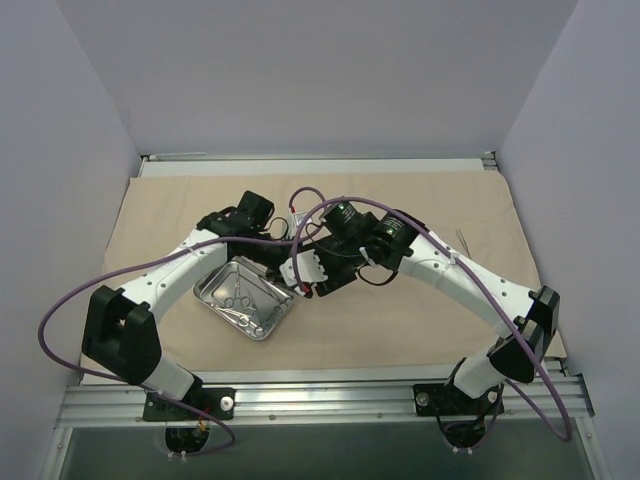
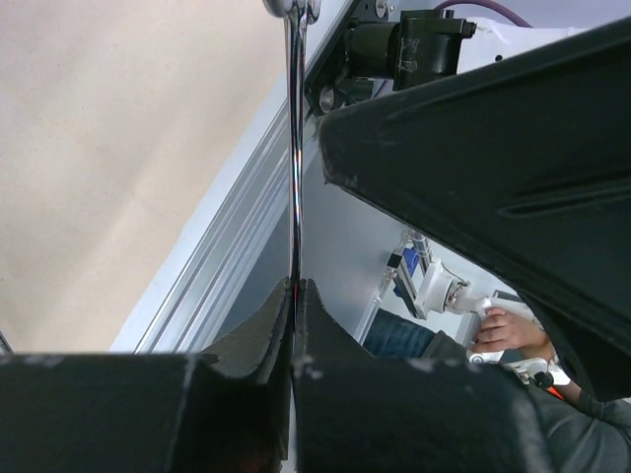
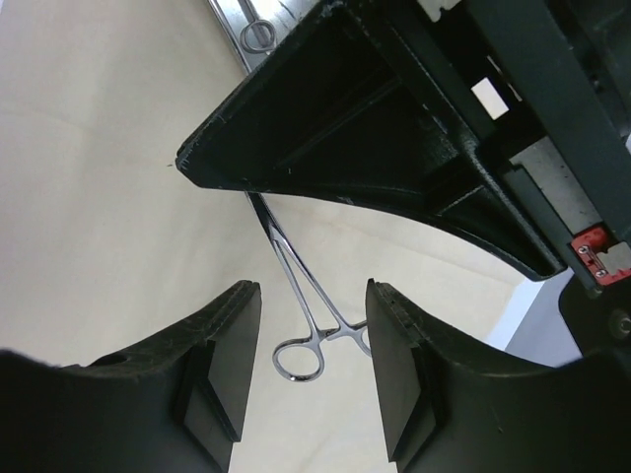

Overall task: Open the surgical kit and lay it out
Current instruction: Place the medical item in the surgical kit.

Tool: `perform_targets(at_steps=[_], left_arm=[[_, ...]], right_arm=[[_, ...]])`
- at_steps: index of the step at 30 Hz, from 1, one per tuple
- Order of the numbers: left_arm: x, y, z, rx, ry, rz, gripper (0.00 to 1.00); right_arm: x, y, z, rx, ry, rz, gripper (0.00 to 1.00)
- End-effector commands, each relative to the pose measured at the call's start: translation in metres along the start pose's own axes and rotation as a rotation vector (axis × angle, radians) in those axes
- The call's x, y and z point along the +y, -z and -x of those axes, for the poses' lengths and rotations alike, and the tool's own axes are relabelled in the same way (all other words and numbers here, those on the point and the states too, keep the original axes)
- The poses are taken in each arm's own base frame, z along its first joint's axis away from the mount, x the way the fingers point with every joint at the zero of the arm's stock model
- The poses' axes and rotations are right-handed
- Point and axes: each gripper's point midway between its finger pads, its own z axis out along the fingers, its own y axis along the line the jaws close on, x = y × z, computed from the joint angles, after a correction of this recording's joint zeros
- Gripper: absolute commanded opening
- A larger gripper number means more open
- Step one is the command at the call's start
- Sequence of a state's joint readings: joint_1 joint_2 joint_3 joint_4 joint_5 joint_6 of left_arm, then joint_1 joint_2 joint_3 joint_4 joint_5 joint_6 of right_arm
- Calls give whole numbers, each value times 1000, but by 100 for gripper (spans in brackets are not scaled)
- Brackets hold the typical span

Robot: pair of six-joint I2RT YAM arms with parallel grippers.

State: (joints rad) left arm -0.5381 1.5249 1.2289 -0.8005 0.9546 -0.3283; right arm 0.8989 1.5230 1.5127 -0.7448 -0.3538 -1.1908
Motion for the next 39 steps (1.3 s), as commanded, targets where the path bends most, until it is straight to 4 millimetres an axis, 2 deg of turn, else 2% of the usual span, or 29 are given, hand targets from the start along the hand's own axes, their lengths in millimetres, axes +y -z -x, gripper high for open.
perform_targets(at_steps=[1,9,13,16,17,19,21,22,24,26,28,29,30,31,32,34,35,36,38,39], left_arm=[[-23,9,-2,-17,-87,-52,2],[-28,12,-4,-21,-91,-56,2],[-31,12,-3,-23,-98,-62,2],[-31,12,-4,-17,-92,-66,2],[-31,11,-4,-17,-94,-68,2],[-33,11,-4,-13,-97,-80,2],[-34,12,-2,-17,-102,-74,14],[-31,13,-1,-23,-99,-60,26],[-25,17,4,-45,-88,-44,39],[-13,26,12,-87,-65,-3,42],[14,58,34,-219,1,58,43],[26,73,44,-286,49,94,46],[38,89,52,-350,85,139,48],[59,115,61,-444,136,222,49],[64,126,64,-469,153,256,49],[80,139,67,-491,186,322,49],[85,141,66,-484,187,345,49],[87,140,66,-480,188,347,49],[93,136,64,-462,205,342,49],[98,132,61,-450,218,338,49]], right_arm=[[9,-4,-3,30,10,28,47],[12,-12,-21,107,7,28,42],[6,-14,-27,138,8,-7,33],[-2,-12,-31,166,-12,-58,24],[-3,-11,-32,169,-13,-63,14],[-3,-11,-33,176,-19,-65,2],[-4,-10,-32,171,-27,-73,0],[-4,-11,-32,169,-46,-77,0],[-1,-11,-35,173,-81,-79,0],[4,-7,-44,175,-161,-80,0],[14,-9,-60,186,-249,-72,0],[14,-3,-73,192,-352,-104,0],[21,-6,-83,192,-422,-101,0],[14,-5,-90,174,-492,-146,0],[11,0,-112,183,-611,-194,0],[7,-3,-135,178,-871,-288,0],[8,1,-161,207,-1001,-324,0],[10,0,-173,218,-1132,-350,0],[21,-1,-202,307,-1265,-352,0],[30,7,-224,359,-1371,-376,0]])
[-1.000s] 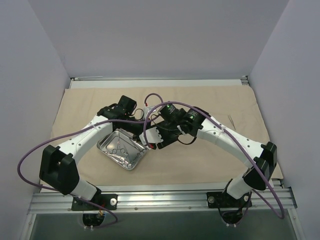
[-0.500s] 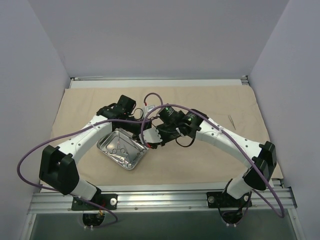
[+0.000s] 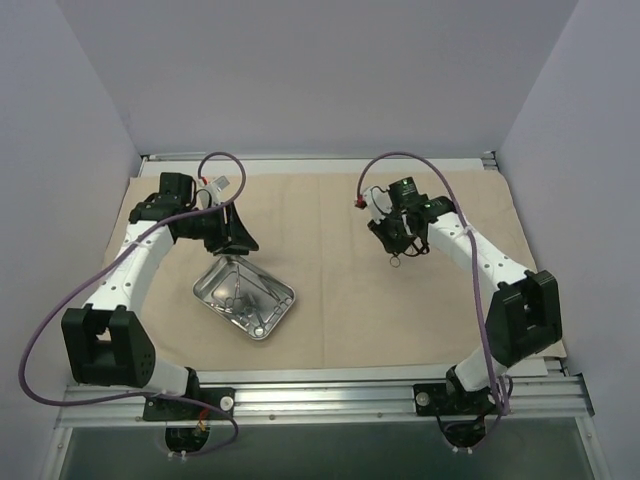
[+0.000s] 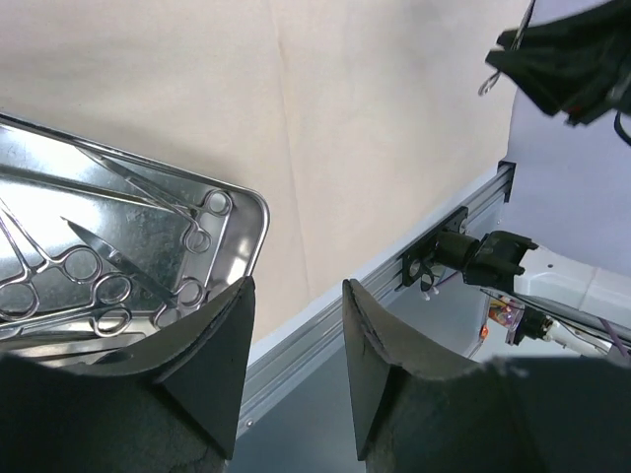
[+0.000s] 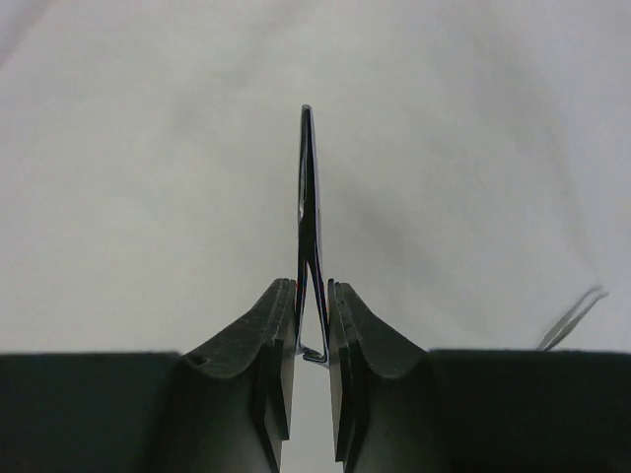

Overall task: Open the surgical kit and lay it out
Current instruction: Place the medical item in the surgical kit.

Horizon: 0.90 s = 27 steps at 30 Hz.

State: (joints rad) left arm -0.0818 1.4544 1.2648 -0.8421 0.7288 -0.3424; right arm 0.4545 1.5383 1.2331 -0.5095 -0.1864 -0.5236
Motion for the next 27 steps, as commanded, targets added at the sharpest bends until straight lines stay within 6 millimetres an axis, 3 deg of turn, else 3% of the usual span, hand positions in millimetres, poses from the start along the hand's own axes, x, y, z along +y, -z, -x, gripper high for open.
perform_targets(at_steps=[1,7,13,18,20,27], left_arm=[[6,-3,-5,23,-15,25,49],[12,-10,-3,46,17,27,49],[19,-14,-3,75,44,17,49],[25,-15,-4,87,57,22,49],[26,-16,-2,87,60,22,48],[34,-20,-1,102,89,18,48]], right_arm=[[-31,-10,-34,106,-380,-94,0],[-81,-21,-103,258,-656,-157,0],[-119,-37,-139,348,-721,-225,0],[-137,-47,-138,343,-735,-229,0],[-141,-52,-148,355,-767,-223,0],[-150,-64,-154,345,-830,-212,0]])
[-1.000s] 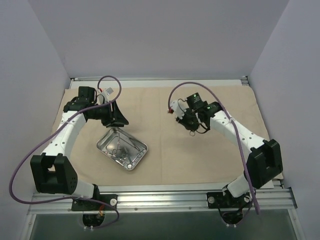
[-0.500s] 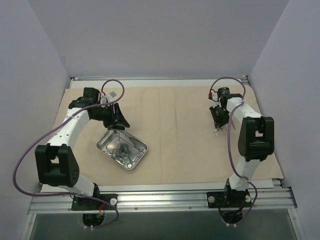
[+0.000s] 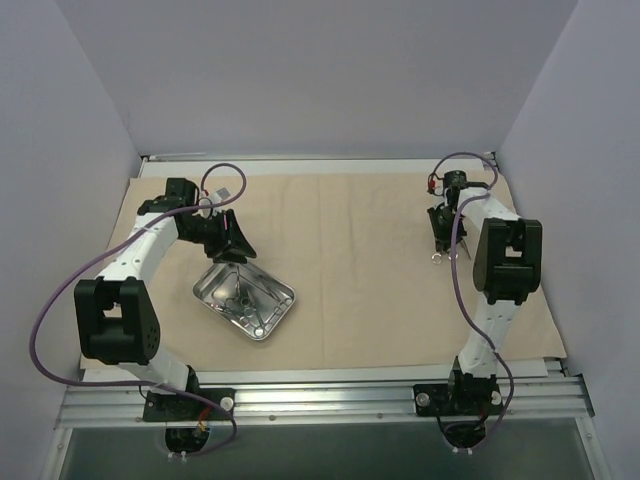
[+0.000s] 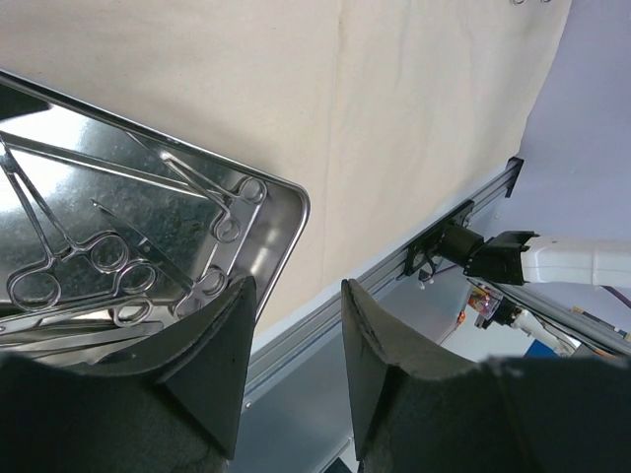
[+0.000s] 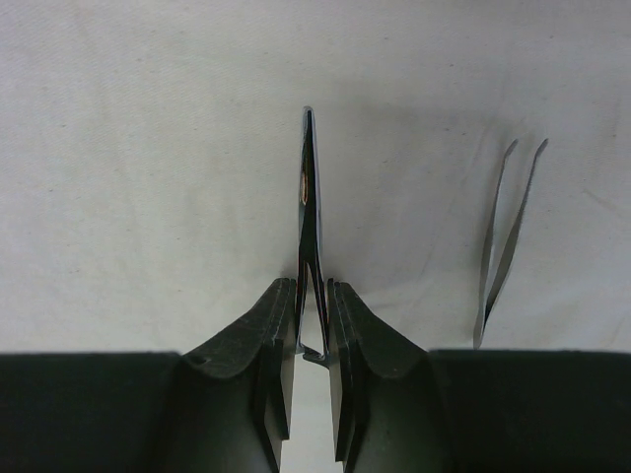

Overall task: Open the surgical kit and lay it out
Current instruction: Place the medical item in the surgical kit.

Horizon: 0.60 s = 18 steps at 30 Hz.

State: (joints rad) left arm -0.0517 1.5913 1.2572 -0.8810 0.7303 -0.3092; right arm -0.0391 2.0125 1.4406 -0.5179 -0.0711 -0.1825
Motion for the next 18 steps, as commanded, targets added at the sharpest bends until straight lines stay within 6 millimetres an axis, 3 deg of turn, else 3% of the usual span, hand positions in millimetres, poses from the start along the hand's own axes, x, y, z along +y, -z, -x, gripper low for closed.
perform_targets(at_steps=[1,6,12,16,18], left_arm=[[-5,4,7,-8,-21,-31,48],[0,1,8,3,-3,-30,48],[0,-1,8,11,6,-39,48],[2,-2,6,15,11,-39,48],[3,-3,6,15,13,-31,48]], right_arm=[[-7,1,5,5,-32,-4,0],[-13,-4,1,21,-35,-22,1],[-12,-9,0,25,-47,-24,12],[-13,-7,1,19,-53,-31,27],[-13,-5,3,12,-52,-36,29]])
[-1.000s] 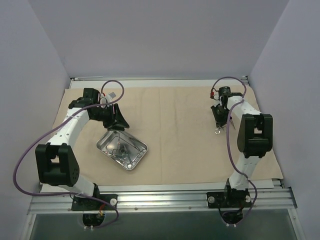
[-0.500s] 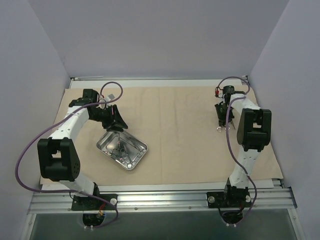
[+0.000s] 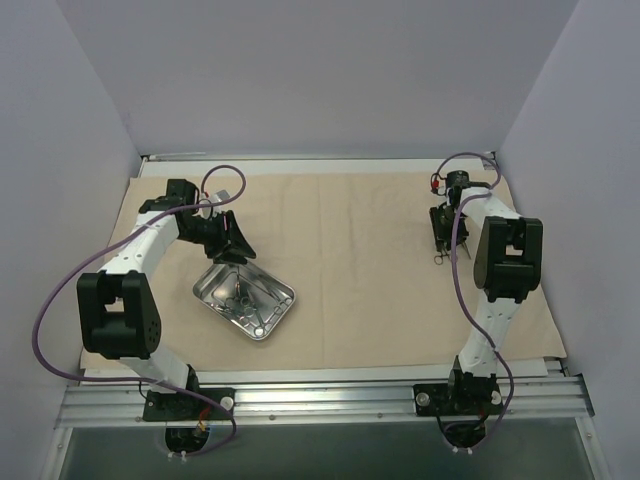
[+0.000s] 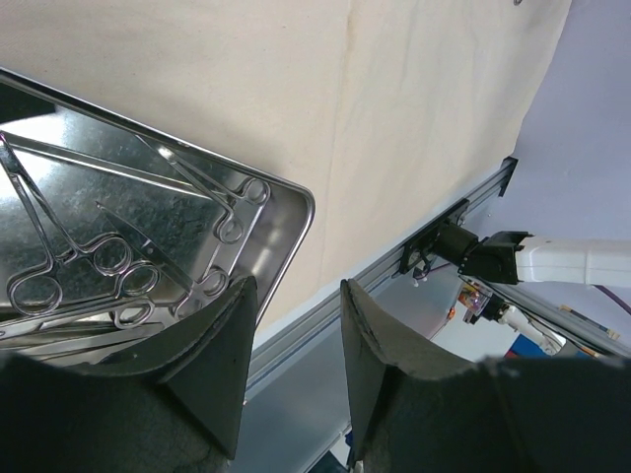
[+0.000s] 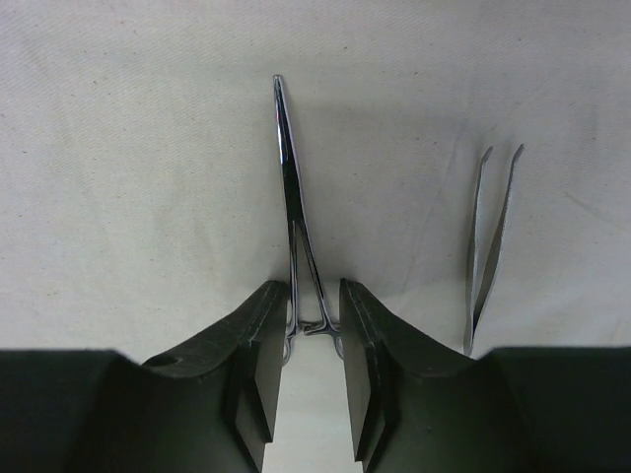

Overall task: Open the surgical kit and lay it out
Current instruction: Place the medical item in the surgical kit, then pick up the medical item from the container.

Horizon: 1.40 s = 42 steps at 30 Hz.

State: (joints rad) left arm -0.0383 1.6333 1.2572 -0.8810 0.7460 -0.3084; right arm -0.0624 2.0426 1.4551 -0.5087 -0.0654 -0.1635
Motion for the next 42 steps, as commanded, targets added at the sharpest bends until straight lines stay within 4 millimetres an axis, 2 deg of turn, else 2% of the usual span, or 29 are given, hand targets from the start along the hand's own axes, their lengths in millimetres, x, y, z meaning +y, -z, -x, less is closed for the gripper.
perform_targets(at_steps=[1,6,9,12,13,14,16,17,19,20,21,22,23,24,25,27,29,30,32,36,38,42], left_arm=[[-4,4,3,-4,-19,-19,48],[14,0,-1,10,21,65,49],[21,-4,-7,27,50,90,49],[31,-10,-13,21,91,132,49],[38,-14,-15,18,105,152,49],[42,-16,-17,19,110,174,48],[52,-20,-26,39,113,245,47],[62,-19,-27,31,104,318,47],[70,-18,-35,45,94,415,47],[83,-13,-34,21,88,503,47],[86,-9,-32,-4,83,540,48],[88,-7,-30,-29,90,575,49],[94,-3,-27,-56,83,619,49],[94,-1,-21,-84,78,626,49],[95,0,-18,-101,82,645,49],[97,1,-5,-159,60,689,49],[91,-4,3,-192,46,669,46],[95,-3,14,-246,29,703,45],[96,-9,18,-272,26,713,45],[86,-25,32,-344,-6,681,42],[84,-26,40,-389,-37,710,43],[94,-39,48,-390,-41,744,43]], right_arm=[[-3,7,7,-11,-17,-28,30],[0,31,30,-88,-30,-36,36],[7,68,58,-182,-30,-45,40],[45,110,91,-301,-8,-28,41],[77,122,98,-335,44,8,41],[98,133,107,-384,77,47,42],[147,157,112,-463,170,137,45],[187,169,112,-514,244,189,45],[225,179,100,-535,298,268,46],[250,184,91,-545,332,312,46],[260,192,85,-556,342,343,46],[271,183,69,-521,343,378,46],[285,188,61,-540,364,404,46],[286,199,55,-567,364,420,46],[287,186,39,-532,360,429,46],[286,195,31,-566,343,461,45],[284,186,17,-545,339,476,45],[283,192,13,-560,341,487,44],[278,189,6,-555,355,476,44],[269,197,-1,-580,391,456,44],[266,199,-4,-584,400,448,44],[259,207,-10,-609,403,450,44]])
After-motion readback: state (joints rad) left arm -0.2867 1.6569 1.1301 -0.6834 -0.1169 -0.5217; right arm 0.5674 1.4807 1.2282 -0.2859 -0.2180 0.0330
